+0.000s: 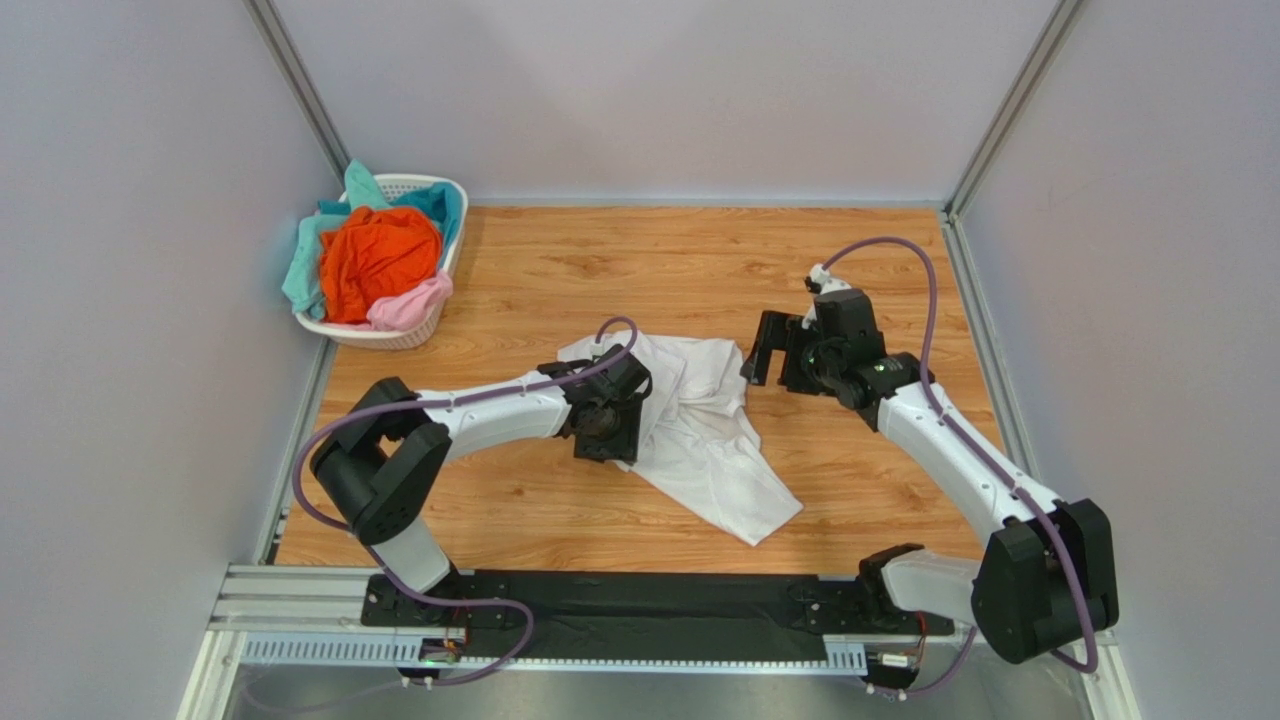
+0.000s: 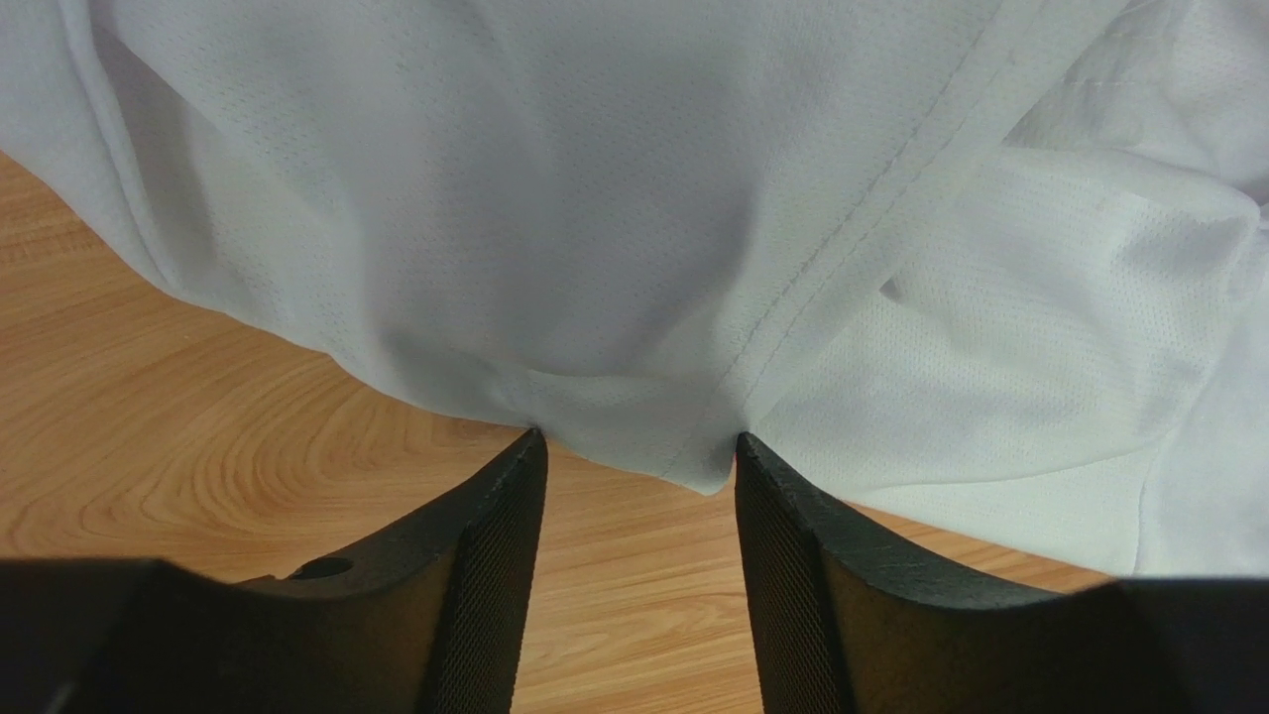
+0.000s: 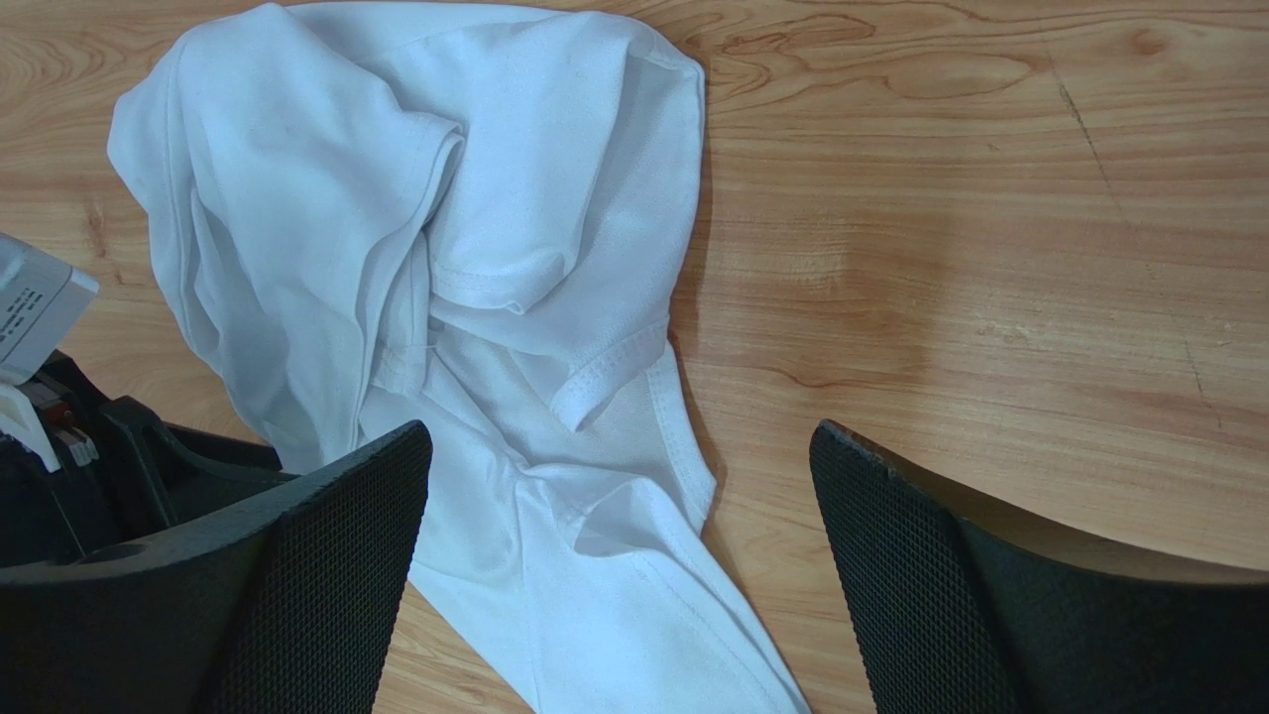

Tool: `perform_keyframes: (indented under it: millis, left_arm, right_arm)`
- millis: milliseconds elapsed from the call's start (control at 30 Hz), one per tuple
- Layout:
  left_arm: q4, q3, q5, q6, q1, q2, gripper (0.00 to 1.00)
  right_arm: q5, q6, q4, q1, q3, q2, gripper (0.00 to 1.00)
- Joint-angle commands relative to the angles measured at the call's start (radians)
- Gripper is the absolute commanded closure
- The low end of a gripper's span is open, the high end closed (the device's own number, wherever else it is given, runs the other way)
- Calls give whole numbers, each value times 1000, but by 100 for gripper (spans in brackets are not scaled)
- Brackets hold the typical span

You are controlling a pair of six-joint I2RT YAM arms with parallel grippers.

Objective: Fold and stack the t-shirts
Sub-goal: Flatten the tshirt out

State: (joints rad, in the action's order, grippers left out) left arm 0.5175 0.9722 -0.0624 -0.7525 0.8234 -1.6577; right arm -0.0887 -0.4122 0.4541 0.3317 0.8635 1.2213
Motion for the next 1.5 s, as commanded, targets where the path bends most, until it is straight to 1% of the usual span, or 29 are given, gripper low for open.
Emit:
perform_keyframes:
  millis: [0, 67, 100, 133, 167, 233, 367, 467, 600, 767, 900, 1067, 1133, 1233, 1300, 1333, 1467]
  left_arm:
    - [35, 42, -16, 22, 20, -10, 44]
    - [44, 49, -20, 18, 26, -10, 51]
    - [55, 52, -30, 16, 26, -8, 59]
    - [56, 54, -33, 15, 28, -5, 63]
    - [59, 53, -36, 13, 28, -2, 70]
    - [67, 53, -51, 16, 28, 6, 78]
    - [88, 57, -83, 22, 28, 7, 100]
    - [114, 59, -94, 21, 28, 30, 100]
    - [150, 40, -123, 12, 28, 129, 100]
    - [214, 33, -177, -16, 28, 225, 100]
    - [324, 25, -299, -57, 23, 297, 100]
    - [349, -53, -326, -77, -36, 392, 100]
    - [349, -79, -336, -79, -69, 441, 100]
    - [339, -128, -343, -73, -104, 498, 100]
    - [320, -159, -340, -65, -116, 528, 100]
    - [317, -168, -338, -59, -127, 538, 100]
    - [300, -202, -335, -45, -148, 573, 100]
  right_arm:
    - [32, 23, -20, 1, -11, -29, 1]
    - [35, 23, -17, 1, -11, -26, 1]
    - [33, 26, -15, 1, -9, -23, 1]
    - [32, 24, -15, 1, -9, -23, 1]
    - [32, 24, -14, 0, -9, -23, 1]
    - [37, 27, -12, -3, -11, -23, 1]
    - [43, 32, -11, 1, -12, -26, 1]
    - [43, 33, -8, 1, -12, -31, 1]
    - [23, 42, -9, 1, -12, -34, 1]
    - [-65, 39, -48, 1, -15, -10, 2]
    - [-100, 21, -71, 3, 17, 38, 4]
    - [-102, -16, -117, 49, 92, 164, 5]
    - [-91, -22, -130, 75, 124, 246, 9]
    - [-95, -40, -140, 81, 205, 368, 14]
    - [-77, -51, -144, 82, 256, 421, 16]
    - [-68, -59, -144, 82, 270, 470, 17]
    - [-43, -79, -153, 92, 321, 578, 20]
